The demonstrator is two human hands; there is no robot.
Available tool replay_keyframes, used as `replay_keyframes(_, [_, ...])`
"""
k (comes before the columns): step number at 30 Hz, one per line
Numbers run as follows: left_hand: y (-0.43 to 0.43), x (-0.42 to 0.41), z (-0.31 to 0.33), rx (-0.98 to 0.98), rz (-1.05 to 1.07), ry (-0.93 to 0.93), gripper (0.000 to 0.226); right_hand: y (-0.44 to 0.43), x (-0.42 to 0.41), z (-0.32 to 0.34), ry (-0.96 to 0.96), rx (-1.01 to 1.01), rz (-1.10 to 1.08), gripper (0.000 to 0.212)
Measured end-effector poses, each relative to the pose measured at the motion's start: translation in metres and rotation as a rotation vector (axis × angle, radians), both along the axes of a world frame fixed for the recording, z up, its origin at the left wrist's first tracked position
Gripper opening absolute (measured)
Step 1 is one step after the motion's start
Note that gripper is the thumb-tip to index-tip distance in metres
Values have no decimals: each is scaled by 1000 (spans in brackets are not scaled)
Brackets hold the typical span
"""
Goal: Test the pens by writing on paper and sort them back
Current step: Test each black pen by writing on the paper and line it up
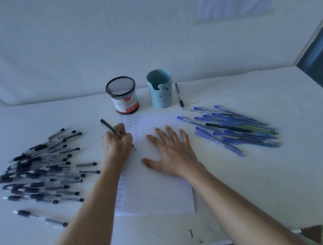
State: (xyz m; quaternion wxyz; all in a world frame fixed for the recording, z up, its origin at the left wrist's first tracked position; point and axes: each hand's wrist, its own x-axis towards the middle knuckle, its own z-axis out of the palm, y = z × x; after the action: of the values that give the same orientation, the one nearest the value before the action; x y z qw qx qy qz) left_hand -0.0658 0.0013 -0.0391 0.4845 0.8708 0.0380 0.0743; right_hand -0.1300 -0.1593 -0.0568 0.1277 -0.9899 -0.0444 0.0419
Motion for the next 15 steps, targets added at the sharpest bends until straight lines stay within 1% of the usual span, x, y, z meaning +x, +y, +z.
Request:
replay_keyframes(3, [3, 1, 0, -15, -17, 4, 21, 0, 0, 1, -8, 17, -2, 84])
replay_keyframes(5, [8, 3, -1, -110, -38, 14, 9, 0, 0, 2, -3, 50, -13, 89])
replay_keyframes(6, [10, 5, -1, -187, -35, 13, 12, -1, 0, 3, 2, 78, -20, 90])
replay_keyframes(8, [15, 8, -2, -286, -8, 5, 13, -3, 2, 4, -2, 149, -29, 81])
replay_keyframes(10, [15, 10, -3, -295, 6, 18, 18, -7, 4, 5, -21, 225, -42, 65])
replay_keyframes(12, [10, 10, 0, -288, -6, 33, 18, -11, 6, 8, -12, 304, -55, 56])
replay_keyframes(15, [5, 8, 1, -265, -44, 35, 38, -21, 6, 11, 7, 404, -44, 48])
